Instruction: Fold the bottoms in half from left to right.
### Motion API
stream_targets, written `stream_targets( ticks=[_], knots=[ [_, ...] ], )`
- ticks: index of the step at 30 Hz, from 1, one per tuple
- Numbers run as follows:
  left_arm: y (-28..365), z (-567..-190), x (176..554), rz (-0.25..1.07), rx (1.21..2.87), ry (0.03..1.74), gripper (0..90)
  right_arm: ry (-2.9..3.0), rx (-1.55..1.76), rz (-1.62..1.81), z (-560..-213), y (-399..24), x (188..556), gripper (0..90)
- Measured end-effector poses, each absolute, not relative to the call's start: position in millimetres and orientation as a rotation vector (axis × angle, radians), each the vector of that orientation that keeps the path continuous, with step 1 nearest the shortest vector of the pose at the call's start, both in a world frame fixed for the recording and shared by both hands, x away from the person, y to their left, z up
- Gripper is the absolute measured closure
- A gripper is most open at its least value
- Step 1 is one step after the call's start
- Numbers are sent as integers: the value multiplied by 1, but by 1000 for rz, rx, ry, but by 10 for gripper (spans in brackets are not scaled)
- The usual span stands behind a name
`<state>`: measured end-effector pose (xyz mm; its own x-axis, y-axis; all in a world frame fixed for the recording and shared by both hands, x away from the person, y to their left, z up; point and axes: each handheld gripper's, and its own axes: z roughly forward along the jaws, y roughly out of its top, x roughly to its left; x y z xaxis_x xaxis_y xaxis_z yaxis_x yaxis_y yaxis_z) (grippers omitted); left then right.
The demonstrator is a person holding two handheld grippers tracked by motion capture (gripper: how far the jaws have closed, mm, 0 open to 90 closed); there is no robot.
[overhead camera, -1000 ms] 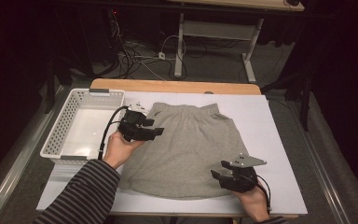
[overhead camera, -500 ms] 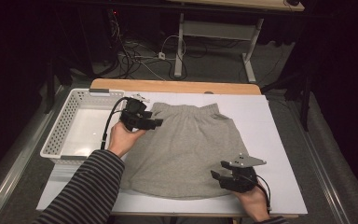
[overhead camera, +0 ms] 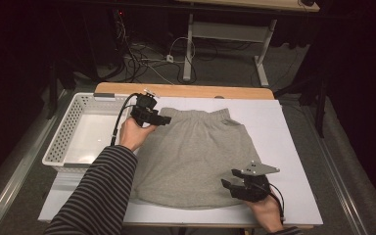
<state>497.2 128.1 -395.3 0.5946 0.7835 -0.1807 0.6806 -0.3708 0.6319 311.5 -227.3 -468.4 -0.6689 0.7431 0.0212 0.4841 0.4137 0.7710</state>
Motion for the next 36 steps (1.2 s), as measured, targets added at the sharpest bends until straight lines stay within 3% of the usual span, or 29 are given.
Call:
stream_targets(
  ticks=[22, 36],
  knots=[
    [123, -433, 544, 108, 2203, 1338, 247, 2361, 1055, 1121, -470, -227, 312, 443],
    [118, -448, 554, 76, 2213, 1417, 280, 2370, 1049, 1121, -470, -227, 312, 443]
  ],
)
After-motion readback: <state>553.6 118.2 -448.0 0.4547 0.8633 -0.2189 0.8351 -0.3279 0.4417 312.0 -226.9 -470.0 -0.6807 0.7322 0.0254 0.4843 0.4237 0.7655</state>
